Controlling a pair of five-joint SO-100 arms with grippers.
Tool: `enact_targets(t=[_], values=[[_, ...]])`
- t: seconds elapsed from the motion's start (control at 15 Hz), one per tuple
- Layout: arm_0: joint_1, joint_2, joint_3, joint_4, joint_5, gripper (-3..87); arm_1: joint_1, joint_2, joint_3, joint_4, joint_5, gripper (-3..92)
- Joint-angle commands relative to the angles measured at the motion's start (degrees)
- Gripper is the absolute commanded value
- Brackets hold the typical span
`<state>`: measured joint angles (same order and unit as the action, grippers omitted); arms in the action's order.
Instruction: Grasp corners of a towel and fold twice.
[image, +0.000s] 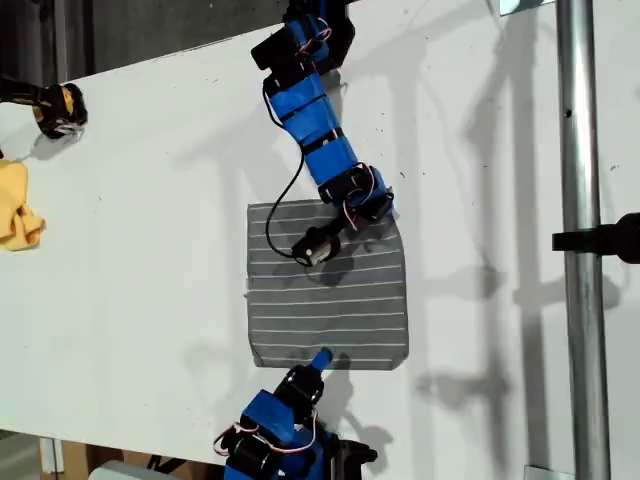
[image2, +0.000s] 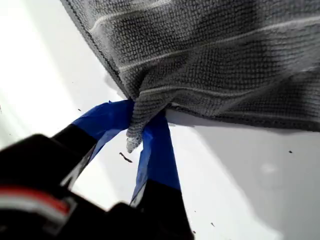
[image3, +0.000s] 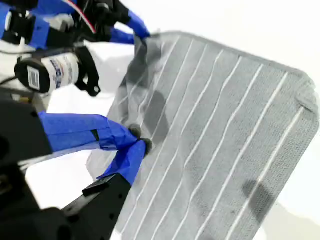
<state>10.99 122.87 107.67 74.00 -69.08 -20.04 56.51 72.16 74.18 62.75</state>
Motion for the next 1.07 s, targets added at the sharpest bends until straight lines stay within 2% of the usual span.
enact_targets(t=[0.0, 0.2, 0.33, 0.4, 0.53, 0.67, 1.0], values=[[2.99, -6.94, -10.37, 2.55, 4.66, -1.5, 1.14, 0.53, -1.67, 0.00, -0.88, -0.2], [5.80, -12.48, -16.52, 3.96, 10.37, -1.5, 1.32, 0.62, -1.67, 0.18, -1.32, -0.2], [5.98, -11.69, -16.44, 4.39, 10.90, -1.4, 1.32, 0.70, -1.67, 0.26, -1.32, -0.2], [5.80, -11.07, -16.44, 5.01, 10.55, 1.1, 1.23, 0.70, -1.58, 0.26, -1.32, -0.2], [5.45, -10.90, -15.91, 6.24, 9.58, 16.2, 1.23, 0.70, -1.49, 0.26, -1.32, -0.2], [5.27, -11.78, -15.56, 8.00, 7.56, 25.9, 1.23, 0.70, -1.49, 0.26, -1.41, -0.2], [4.83, -13.54, -14.33, 12.30, 5.98, 30.5, 1.23, 0.62, -1.41, 0.26, -1.41, -0.2]])
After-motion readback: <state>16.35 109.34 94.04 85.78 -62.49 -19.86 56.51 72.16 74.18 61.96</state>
